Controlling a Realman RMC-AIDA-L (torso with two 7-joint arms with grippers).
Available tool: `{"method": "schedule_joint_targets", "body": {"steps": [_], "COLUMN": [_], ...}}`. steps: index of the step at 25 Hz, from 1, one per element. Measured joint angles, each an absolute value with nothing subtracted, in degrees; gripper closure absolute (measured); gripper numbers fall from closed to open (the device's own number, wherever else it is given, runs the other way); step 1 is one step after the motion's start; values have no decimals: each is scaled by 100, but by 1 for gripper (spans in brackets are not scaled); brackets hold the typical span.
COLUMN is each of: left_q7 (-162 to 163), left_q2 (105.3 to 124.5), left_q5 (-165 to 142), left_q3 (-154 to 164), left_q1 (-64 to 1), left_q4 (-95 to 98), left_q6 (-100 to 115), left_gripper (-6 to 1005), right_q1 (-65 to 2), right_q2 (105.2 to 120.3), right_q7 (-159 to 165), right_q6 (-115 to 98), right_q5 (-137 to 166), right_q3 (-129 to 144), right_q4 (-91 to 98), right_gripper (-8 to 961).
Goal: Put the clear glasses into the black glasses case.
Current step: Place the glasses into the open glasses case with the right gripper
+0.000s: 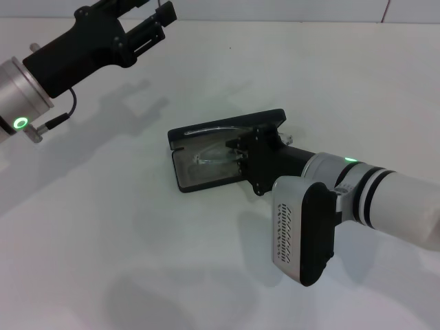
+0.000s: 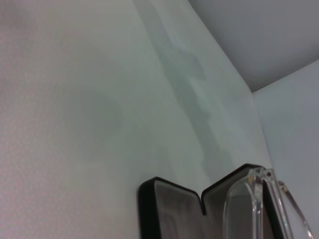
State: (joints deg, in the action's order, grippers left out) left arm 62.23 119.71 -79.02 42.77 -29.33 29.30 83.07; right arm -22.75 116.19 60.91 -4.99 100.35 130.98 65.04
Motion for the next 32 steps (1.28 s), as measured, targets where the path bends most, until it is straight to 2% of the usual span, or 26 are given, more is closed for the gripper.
{"method": "schedule_joint_targets", "body": {"steps": [13,27,32], "left_q7": [6310,6311,6311], "left_q2": [11971,11968,11964], "left_q5": [-7900,-7887,-7885], "left_q3": [4280,4281,4281], "left_q1": [-2900,-2874,-2867], "left_q4": [2926,2929,2935], "left_q6": [8350,8350,8349], "left_gripper": [374,374,374], "right_q1": [-2215,-1867,-1862], "right_q2": [11618,11573,11568], "right_q7": [6091,6087,6068], "right_q6": [-104,-1203,-1226], "right_q5": [9927,10000,10005], "right_q3": [13267,12812,12810], "right_q4": [6322,6811,6838], "right_gripper": [753,482,480]}}
